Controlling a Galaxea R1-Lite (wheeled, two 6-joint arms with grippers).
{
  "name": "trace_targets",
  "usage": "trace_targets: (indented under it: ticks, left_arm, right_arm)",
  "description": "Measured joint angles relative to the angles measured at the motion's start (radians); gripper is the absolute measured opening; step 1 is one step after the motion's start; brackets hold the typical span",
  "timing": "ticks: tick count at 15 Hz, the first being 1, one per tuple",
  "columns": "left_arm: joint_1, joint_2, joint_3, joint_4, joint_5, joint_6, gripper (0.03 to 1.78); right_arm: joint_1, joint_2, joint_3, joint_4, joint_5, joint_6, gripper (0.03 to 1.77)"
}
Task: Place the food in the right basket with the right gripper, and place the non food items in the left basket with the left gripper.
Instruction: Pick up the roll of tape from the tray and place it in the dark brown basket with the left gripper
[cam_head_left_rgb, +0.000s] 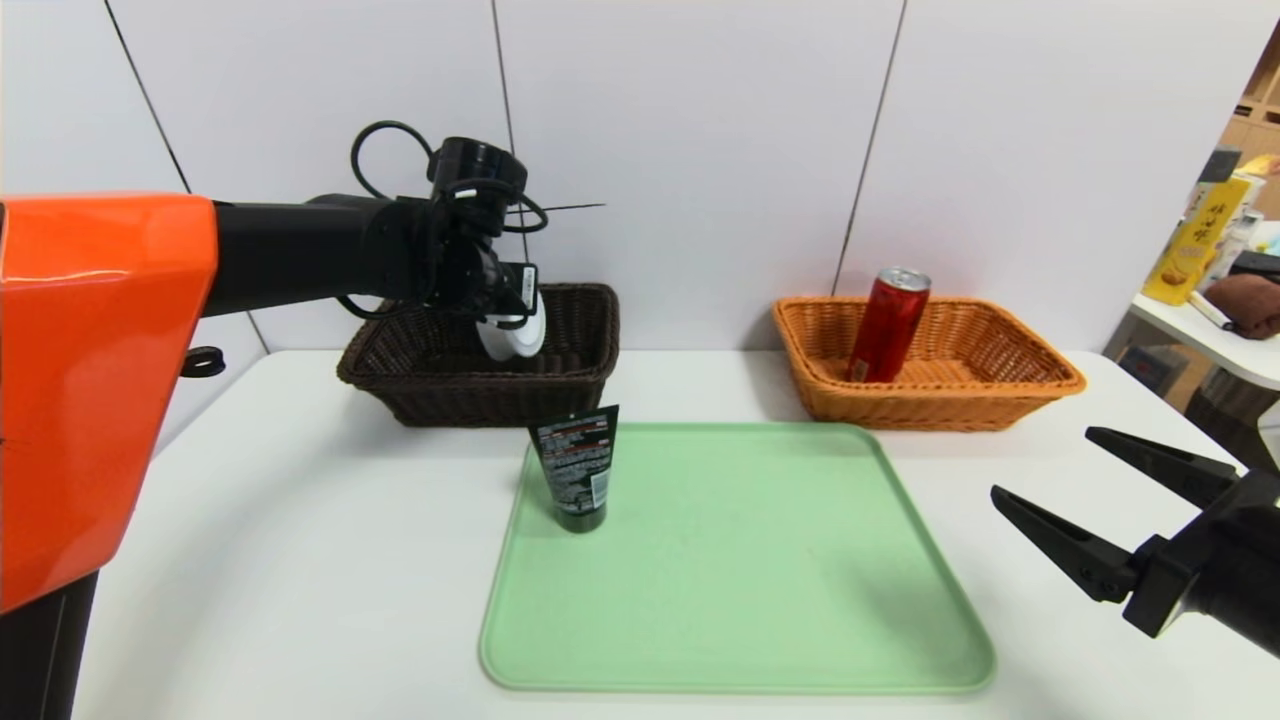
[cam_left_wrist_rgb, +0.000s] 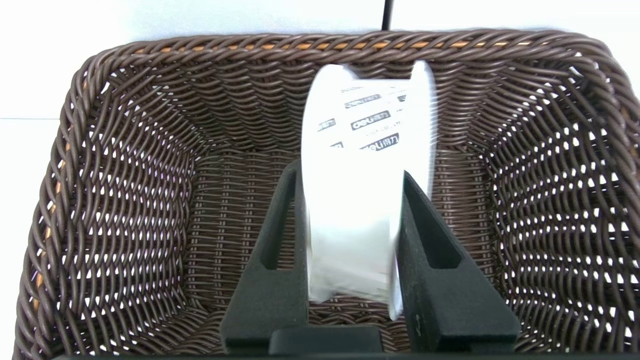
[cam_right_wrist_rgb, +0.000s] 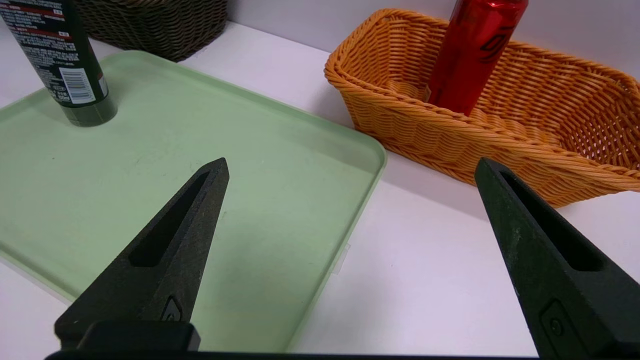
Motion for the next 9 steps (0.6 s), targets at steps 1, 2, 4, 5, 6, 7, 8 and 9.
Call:
trace_targets:
  ticks: [1,2,4,5,6,7,8,9]
  left_arm:
    - [0.000,0.001,0.000,0.000,-0.001,0.000,0.51]
    - [0.000,0.001,0.004,0.000,-0.001,0.000,0.51]
    - [0.000,0.001,0.011,0.000,-0.001,-0.001,0.51]
    - [0.000,0.001,0.012,0.000,-0.001,-0.001,0.51]
    - [0.000,0.000,0.014,0.000,-0.001,0.000,0.51]
    - [0.000,-0.003,0.016,0.000,-0.001,0.000,0.51]
    - [0.000,-0.006,0.017,0.001,-0.001,0.000,0.51]
    - [0.000,-0.009,0.020,0.001,-0.001,0.000,0.51]
  right_arm:
    - [0.000,0.000,0.000,0.000,0.000,0.000,1.69]
    - [0.001,0.000,0.000,0.000,0.000,0.000,1.69]
    - [0.002,0.000,0.000,0.000,0.000,0.000,1.69]
    - [0.003,0.001,0.000,0.000,0.000,0.000,1.69]
    - [0.003,0.001,0.000,0.000,0.000,0.000,1.69]
    - [0.003,0.001,0.000,0.000,0.000,0.000,1.69]
    - [0.003,0.001,0.000,0.000,0.000,0.000,1.69]
    - [0.003,0.001,0.000,0.000,0.000,0.000,1.69]
